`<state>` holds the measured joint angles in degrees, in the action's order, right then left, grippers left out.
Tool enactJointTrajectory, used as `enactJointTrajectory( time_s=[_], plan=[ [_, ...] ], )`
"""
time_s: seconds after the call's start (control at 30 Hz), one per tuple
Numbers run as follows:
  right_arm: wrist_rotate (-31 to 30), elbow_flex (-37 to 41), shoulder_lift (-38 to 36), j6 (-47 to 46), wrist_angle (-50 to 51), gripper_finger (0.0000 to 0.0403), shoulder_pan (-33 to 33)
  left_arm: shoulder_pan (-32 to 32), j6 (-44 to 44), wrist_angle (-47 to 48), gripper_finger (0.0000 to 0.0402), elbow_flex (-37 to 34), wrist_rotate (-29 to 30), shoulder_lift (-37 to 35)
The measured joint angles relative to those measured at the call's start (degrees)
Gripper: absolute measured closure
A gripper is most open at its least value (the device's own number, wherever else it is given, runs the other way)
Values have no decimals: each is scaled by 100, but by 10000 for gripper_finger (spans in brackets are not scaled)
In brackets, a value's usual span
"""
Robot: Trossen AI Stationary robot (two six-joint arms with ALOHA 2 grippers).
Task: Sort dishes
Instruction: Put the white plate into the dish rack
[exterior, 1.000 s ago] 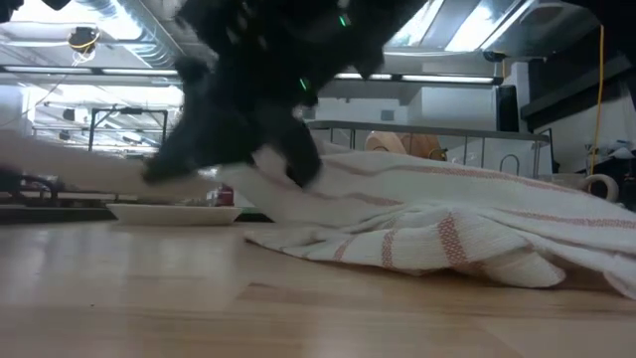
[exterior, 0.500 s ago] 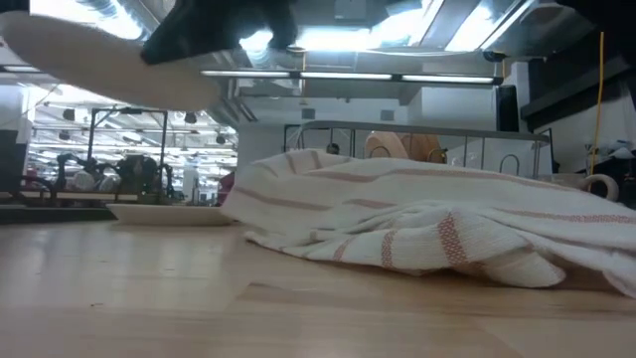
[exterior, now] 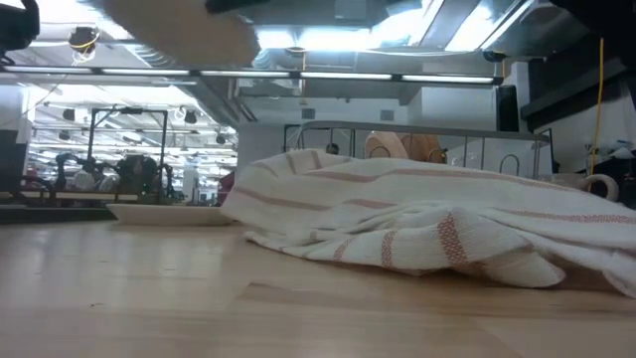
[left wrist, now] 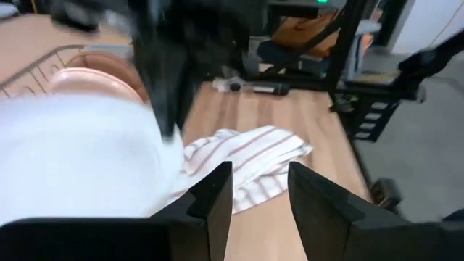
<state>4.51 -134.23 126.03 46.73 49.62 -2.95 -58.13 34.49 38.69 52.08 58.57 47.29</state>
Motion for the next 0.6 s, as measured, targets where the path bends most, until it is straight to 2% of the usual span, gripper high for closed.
enactJointTrajectory(
  time_s=[0.17,0.3,0.47,0.6],
  plan=[
    [-140,-68,-424,3,158,394,221,260,197,-167,276,-578,2,63],
    [-145,-74,-755,3,36,395,413,667,373,-930,276,-1241,-99,111],
    [-14,-76,-1150,-309,-268,394,669,1327,53,-2572,276,-2120,-837,173],
    [373,-76,-1455,-1125,-703,396,940,1903,-101,-3806,276,-2719,-1571,226]
  ],
)
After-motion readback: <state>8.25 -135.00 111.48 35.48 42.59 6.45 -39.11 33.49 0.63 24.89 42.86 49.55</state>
